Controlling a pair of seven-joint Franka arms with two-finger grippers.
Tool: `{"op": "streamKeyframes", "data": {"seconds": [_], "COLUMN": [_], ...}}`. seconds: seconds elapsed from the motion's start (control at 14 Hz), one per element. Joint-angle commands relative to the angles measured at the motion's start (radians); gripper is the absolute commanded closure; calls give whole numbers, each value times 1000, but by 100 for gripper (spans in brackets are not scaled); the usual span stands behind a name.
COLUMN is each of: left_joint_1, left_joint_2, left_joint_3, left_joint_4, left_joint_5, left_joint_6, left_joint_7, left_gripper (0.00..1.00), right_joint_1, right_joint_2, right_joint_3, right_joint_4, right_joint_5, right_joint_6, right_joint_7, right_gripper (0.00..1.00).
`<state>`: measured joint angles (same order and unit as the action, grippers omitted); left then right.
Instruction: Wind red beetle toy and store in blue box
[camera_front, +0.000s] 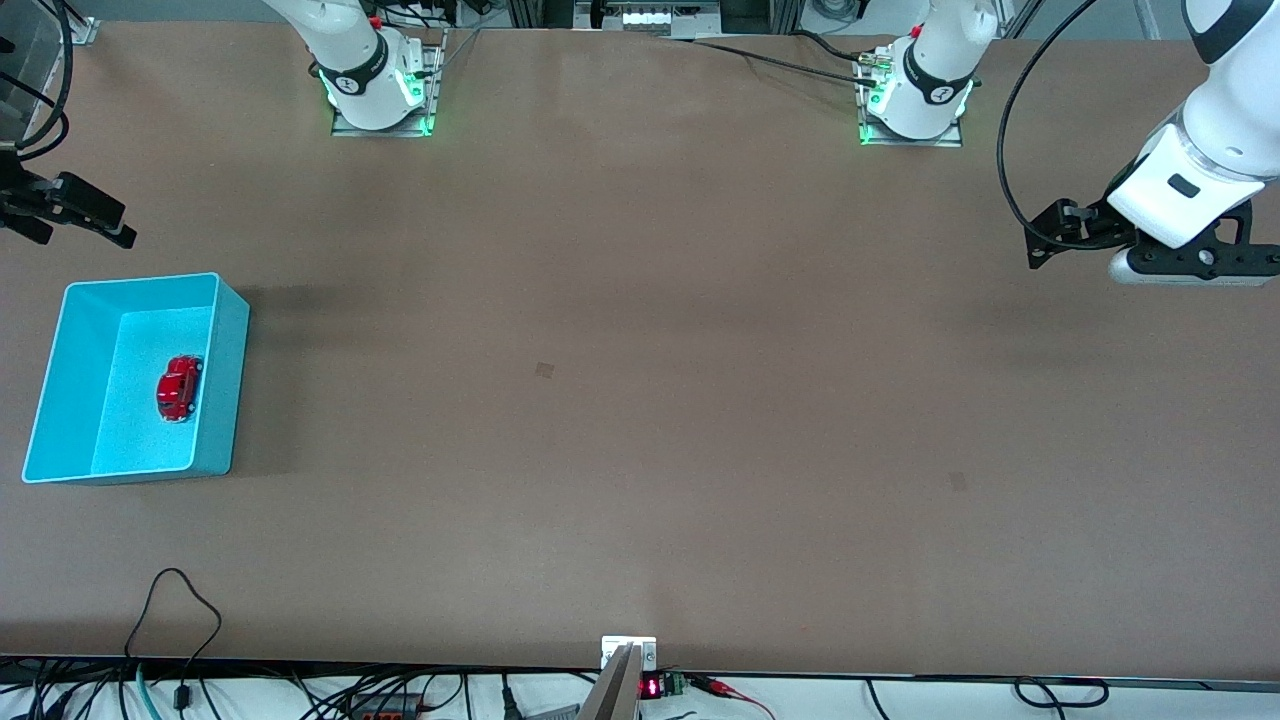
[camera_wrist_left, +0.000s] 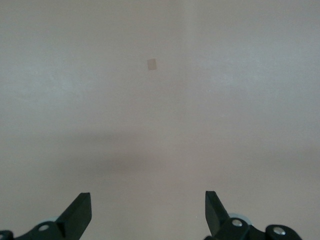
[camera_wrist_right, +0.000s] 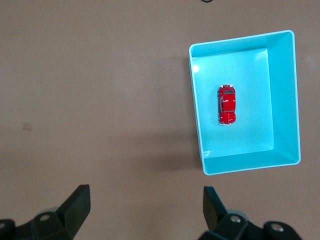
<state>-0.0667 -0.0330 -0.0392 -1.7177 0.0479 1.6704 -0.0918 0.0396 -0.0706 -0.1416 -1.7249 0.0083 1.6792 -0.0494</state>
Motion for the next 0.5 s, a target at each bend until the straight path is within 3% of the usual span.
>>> {"op": "streamKeyframes", "data": {"seconds": [0.0, 0.43], "left_joint_1": [-2, -2], "left_joint_2": [1, 1], "left_joint_3": [-1, -1], "left_joint_4": [21, 21], "left_joint_5": [-3, -3], "left_joint_6": [-23, -23], "left_joint_7": [4, -2], "left_gripper": [0, 0], "right_joint_1": [3, 3], "right_joint_2": [5, 5], "right_joint_3": [-1, 0], "right_joint_4": [21, 21], "right_joint_5": [-7, -5], "right_joint_6": [-18, -19], "right_joint_7": [0, 2], "right_gripper": [0, 0]}}
